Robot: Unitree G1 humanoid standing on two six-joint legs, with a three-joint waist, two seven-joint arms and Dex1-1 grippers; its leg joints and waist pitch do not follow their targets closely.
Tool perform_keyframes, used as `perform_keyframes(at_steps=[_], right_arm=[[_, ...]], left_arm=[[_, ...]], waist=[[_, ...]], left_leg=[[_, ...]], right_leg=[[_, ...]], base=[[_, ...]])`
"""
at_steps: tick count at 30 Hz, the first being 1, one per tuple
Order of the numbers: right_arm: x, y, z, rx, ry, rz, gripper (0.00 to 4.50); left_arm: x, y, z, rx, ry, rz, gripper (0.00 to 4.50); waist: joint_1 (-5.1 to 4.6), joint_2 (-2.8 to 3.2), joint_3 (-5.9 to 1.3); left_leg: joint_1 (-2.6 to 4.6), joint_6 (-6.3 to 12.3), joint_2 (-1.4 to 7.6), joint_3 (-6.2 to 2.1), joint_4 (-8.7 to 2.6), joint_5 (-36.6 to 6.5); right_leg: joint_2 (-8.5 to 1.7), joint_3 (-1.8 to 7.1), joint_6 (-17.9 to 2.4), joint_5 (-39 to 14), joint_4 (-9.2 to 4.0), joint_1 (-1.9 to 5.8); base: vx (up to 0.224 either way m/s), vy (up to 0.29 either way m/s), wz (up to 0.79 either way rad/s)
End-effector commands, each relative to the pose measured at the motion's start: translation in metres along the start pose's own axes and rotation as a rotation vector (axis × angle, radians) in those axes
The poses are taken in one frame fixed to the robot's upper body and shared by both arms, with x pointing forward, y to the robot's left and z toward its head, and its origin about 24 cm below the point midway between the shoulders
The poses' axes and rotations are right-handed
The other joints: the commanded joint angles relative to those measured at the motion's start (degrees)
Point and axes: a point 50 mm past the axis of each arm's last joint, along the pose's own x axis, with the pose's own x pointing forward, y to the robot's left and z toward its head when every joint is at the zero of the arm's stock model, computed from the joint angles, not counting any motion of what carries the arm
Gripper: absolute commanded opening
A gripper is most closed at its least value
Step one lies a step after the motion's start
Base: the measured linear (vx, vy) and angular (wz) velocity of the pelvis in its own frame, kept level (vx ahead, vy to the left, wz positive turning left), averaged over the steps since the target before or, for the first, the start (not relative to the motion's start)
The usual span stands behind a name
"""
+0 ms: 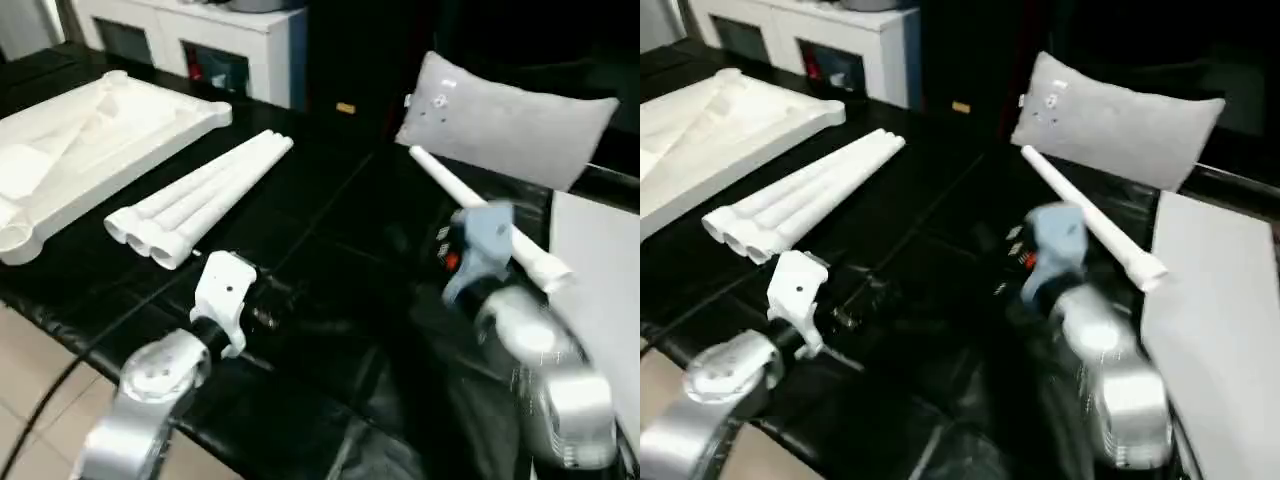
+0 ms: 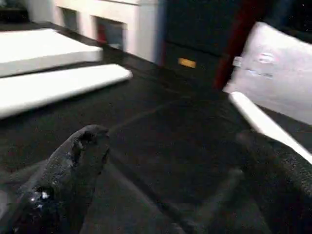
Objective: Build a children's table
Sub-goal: Move to table, then pick table leg
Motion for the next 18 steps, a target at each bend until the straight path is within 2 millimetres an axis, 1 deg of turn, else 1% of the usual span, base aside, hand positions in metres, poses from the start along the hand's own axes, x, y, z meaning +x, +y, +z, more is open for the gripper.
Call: perform_keyframes(at_steps=[1, 2, 3, 4, 5, 6, 7, 8, 9, 10, 11, 12, 13, 14, 15, 16, 17, 18], right_arm=[[0.008, -0.018, 0.008, -0.009, -0.017, -0.059, 4.5], [0.011, -0.02, 0.01, -0.013, -0.018, -0.058, 4.5], [0.014, -0.023, 0.013, -0.022, -0.02, -0.056, 4.5], [0.024, -0.032, 0.021, -0.063, -0.028, -0.05, 4.5], [0.034, -0.044, 0.028, -0.1, -0.03, -0.049, 4.5], [0.034, -0.044, 0.028, -0.1, -0.03, -0.049, 4.5], [0.038, -0.052, 0.031, -0.122, -0.025, -0.05, 4.5], [0.044, -0.065, 0.035, -0.149, -0.01, -0.056, 4.5], [0.045, -0.07, 0.036, -0.154, -0.003, -0.06, 4.5], [0.046, -0.077, 0.037, -0.158, 0.008, -0.058, 4.5], [0.046, -0.086, 0.037, -0.166, 0.028, -0.054, 4.5], [0.046, -0.086, 0.037, -0.166, 0.028, -0.054, 4.5], [0.047, -0.099, 0.035, -0.182, 0.056, -0.067, 4.5], [0.047, -0.105, 0.034, -0.192, 0.068, -0.077, 4.5], [0.047, -0.105, 0.034, -0.192, 0.068, -0.077, 4.5], [0.047, -0.105, 0.034, -0.192, 0.068, -0.077, 4.5], [0.049, -0.121, 0.027, -0.209, 0.112, -0.1, 4.5], [0.051, -0.128, 0.024, -0.215, 0.13, -0.105, 4.5]], left_arm=[[0.002, -0.003, 0.009, 0.002, -0.019, -0.064, 4.48], [0.003, -0.003, 0.01, 0.0, -0.019, -0.074, 4.48], [0.003, -0.003, 0.011, -0.001, -0.019, -0.084, 4.48], [0.002, -0.003, 0.013, -0.004, -0.014, -0.116, 4.48], [0.001, -0.004, 0.016, -0.006, -0.012, -0.15, 4.48], [0.001, -0.004, 0.016, -0.006, -0.012, -0.15, 4.48], [0.002, -0.004, 0.017, -0.006, -0.011, -0.166, 4.48], [0.002, -0.004, 0.018, -0.002, -0.012, -0.186, 4.48], [0.002, -0.004, 0.019, 0.0, -0.013, -0.192, 4.48], [0.002, -0.003, 0.02, 0.002, -0.014, -0.197, 4.48], [0.001, -0.002, 0.02, 0.004, -0.007, -0.212, 4.48], [0.001, -0.002, 0.02, 0.004, -0.007, -0.212, 4.48], [0.0, 0.0, 0.022, 0.006, -0.002, -0.228, 4.48], [-0.001, 0.001, 0.023, 0.007, -0.002, -0.232, 4.48], [-0.001, 0.001, 0.023, 0.007, -0.002, -0.232, 4.48], [-0.001, 0.001, 0.023, 0.007, -0.002, -0.232, 4.48], [-0.002, 0.004, 0.025, 0.015, 0.002, -0.242, 4.48], [-0.002, 0.005, 0.027, 0.019, 0.006, -0.249, 4.48]], waist=[[-0.46, 0.12, -1.91], [-0.44, 0.14, -1.99], [-0.41, 0.17, -2.02], [-0.43, 0.22, -2.24], [-0.66, 0.05, -2.33], [-0.74, 0.06, -2.36], [-0.72, -0.18, -2.41], [-0.59, -0.41, -2.61], [-0.6, -0.29, -2.59], [-0.74, -1.24, -2.62], [-0.39, -0.95, -2.79], [-0.38, -0.82, -2.78], [-0.29, -0.93, -2.78], [-0.25, -1.01, -2.8], [-0.28, -1.17, -2.83], [-0.19, -1.27, -2.7], [0.04, -0.89, -2.78], [-0.22, -1.02, -2.74]], left_leg=[[-0.49, -1.37, 0.02, 1.24, -5.17, -16.61], [-0.61, -1.12, 0.02, 1.46, -5.03, -14.9], [-0.57, -1.04, 0.07, 1.53, -5.01, -14.37], [-0.62, -1.1, 0.01, 1.6, -4.82, -13.15], [-0.85, -1.04, -0.08, 1.57, -4.75, -12.44], [-0.75, -0.88, -0.06, 1.68, -4.63, -12.33], [-0.83, -0.28, -0.04, 2.07, -4.31, -10.61], [-0.97, 0.33, -0.08, 2.15, -4.19, -8.68], [-0.82, 0.58, -0.15, 2.24, -4.13, -8.19], [-1.14, 1.31, -0.14, 2.5, -3.96, -6.78], [-1.0, 1.83, -0.1, 2.44, -3.91, -5.22], [-0.91, 2.03, -0.02, 2.5, -3.83, -4.78], [-0.92, 2.32, 0.03, 2.57, -3.8, -3.91], [-0.89, 2.51, 0.03, 2.57, -3.8, -3.61], [-0.86, 2.7, 0.04, 2.69, -3.68, -3.62], [-0.91, 2.93, 0.01, 2.74, -3.73, -3.62], [-0.85, 3.16, 0.17, 2.71, -3.68, -3.85], [-0.82, 3.12, 0.07, 2.73, -3.66, -4.4]], right_leg=[[-1.86, 1.22, -4.71, -20.71, -4.84, 1.99], [-1.92, 1.28, -5.09, -19.05, -4.77, 2.04], [-1.93, 1.3, -5.38, -18.36, -4.7, 2.03], [-1.97, 1.24, -6.02, -16.84, -4.34, 2.19], [-1.96, 1.09, -6.85, -15.92, -4.02, 2.49], [-1.95, 1.06, -7.38, -15.37, -4.08, 2.42], [-2.03, 1.2, -8.3, -13.21, -4.13, 2.45], [-2.05, 1.1, -9.22, -11.49, -3.77, 2.77], [-1.9, 1.08, -9.57, -10.76, -3.82, 2.68], [-1.8, 1.1, -10.06, -8.87, -3.85, 2.93], [-1.9, 1.05, -10.71, -7.1, -3.44, 3.11], [-1.91, 1.04, -11.13, -6.3, -3.39, 3.01], [-1.87, 0.99, -11.8, -4.97, -3.3, 3.09], [-1.83, 0.87, -12.57, -4.36, -3.2, 3.15], [-1.83, 0.86, -12.92, -4.18, -3.19, 3.08], [-1.8, 0.87, -13.0, -4.29, -3.29, 3.15], [-2.1, 0.85, -13.45, -4.99, -3.14, 3.11], [-1.95, 0.75, -13.84, -5.81, -3.2, 2.95]], base=[[0.0, 0.0, 0.0], [0.0, 0.0, 0.0], [0.0, 0.0, 0.0], [0.0, 0.0, 0.0], [0.0, 0.0, 0.0], [0.0, 0.0, 0.0], [0.0, 0.0, 0.0], [0.0, 0.0, 0.0], [0.0, 0.0, 0.0], [0.0, 0.0, 0.0], [0.0, 0.0, 0.0], [0.0, 0.0, 0.0], [0.0, 0.0, 0.0], [0.0, 0.0, 0.0], [0.0, 0.0, 0.0], [0.0, 0.0, 0.0], [0.0, 0.0, 0.0], [0.0, 0.0, 0.0]])
